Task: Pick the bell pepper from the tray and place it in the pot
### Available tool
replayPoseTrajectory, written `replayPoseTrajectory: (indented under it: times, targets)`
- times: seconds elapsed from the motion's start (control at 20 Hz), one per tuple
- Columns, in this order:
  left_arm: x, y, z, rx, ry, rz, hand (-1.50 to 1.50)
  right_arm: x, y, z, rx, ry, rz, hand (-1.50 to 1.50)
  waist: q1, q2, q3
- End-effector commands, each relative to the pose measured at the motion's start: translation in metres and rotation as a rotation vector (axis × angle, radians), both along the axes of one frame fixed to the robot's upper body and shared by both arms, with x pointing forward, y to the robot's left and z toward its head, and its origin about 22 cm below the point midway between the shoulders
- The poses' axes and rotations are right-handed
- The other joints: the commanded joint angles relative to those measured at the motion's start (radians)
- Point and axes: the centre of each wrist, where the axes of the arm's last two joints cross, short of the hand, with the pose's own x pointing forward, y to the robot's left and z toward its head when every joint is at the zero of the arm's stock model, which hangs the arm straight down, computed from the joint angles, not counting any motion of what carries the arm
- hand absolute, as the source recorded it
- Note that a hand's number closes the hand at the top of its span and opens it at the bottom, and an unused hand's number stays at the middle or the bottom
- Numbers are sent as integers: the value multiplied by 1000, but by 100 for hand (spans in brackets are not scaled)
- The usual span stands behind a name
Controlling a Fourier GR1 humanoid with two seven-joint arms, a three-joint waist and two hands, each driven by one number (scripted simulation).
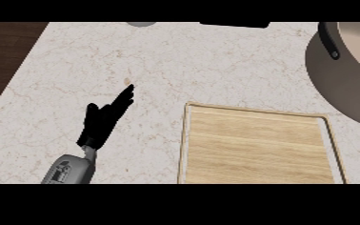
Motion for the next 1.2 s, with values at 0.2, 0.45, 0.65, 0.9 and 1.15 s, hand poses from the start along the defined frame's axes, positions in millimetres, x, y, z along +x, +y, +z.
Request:
replayPoseTrajectory:
  times: [0.2, 0.45, 0.65, 0.9, 1.15]
  targets:
    - [3, 5, 5, 0, 5, 4, 0, 51, 43, -16, -314, 64, -17, 150, 5, 1, -1]
    - [0, -5, 1, -7, 3, 2, 0, 73, 69, -42, -535, 120, -49, 150, -3, 0, -1]
    - [1, -5, 1, -1, -5, -17, 0, 78, 73, -51, -557, 445, -85, 150, 19, 11, -2]
    - [2, -13, 3, -19, 18, -7, 0, 109, 114, -65, -557, 606, -113, -150, 2, 3, -1]
    - [6, 10, 7, -5, -14, 34, 0, 108, 114, -68, -223, 405, 5, -150, -30, 1, 2]
